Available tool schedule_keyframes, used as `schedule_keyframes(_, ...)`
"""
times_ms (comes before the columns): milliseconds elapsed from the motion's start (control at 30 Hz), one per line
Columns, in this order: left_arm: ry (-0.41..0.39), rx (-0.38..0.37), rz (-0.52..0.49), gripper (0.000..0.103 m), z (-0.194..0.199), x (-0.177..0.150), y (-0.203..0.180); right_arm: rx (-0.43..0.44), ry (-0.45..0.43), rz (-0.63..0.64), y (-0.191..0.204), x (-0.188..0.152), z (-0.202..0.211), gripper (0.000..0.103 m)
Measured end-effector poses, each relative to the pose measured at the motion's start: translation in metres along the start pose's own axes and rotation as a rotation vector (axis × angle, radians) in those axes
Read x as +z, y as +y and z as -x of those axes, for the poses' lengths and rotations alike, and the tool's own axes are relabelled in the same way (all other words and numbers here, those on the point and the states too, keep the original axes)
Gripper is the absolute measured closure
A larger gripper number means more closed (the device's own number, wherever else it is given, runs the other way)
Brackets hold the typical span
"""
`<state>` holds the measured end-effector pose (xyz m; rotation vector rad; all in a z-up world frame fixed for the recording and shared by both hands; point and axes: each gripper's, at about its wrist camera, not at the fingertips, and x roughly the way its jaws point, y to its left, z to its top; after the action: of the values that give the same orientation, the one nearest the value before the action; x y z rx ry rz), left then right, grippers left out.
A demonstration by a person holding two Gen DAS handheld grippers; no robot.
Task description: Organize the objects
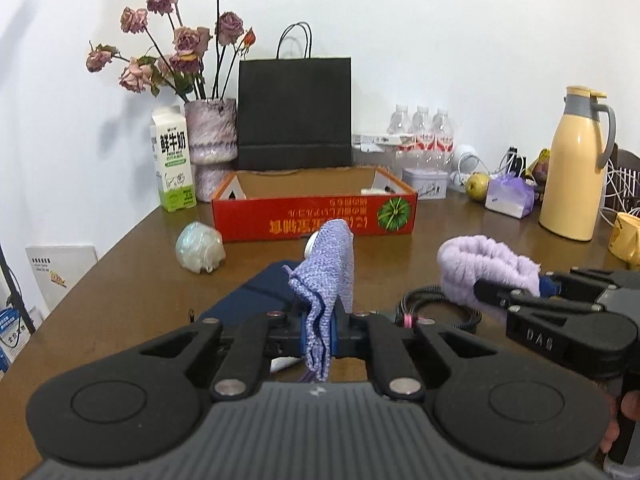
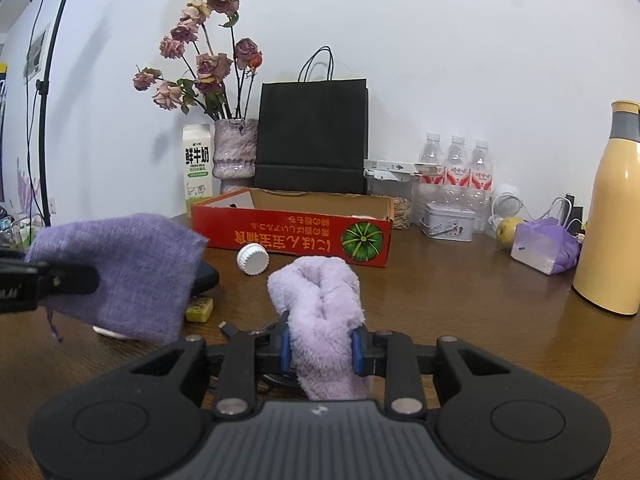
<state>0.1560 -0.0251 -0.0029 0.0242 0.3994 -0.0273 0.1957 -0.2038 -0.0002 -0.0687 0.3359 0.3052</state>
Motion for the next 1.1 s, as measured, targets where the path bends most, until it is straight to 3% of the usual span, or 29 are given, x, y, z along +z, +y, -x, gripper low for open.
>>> schedule_keyframes(1100, -0.056, -0.061, 0.042, 0.094, -0.070, 0.070, 0.032, 0.013, -0.052, -0.017, 0.021, 0.070, -0.062, 0.077)
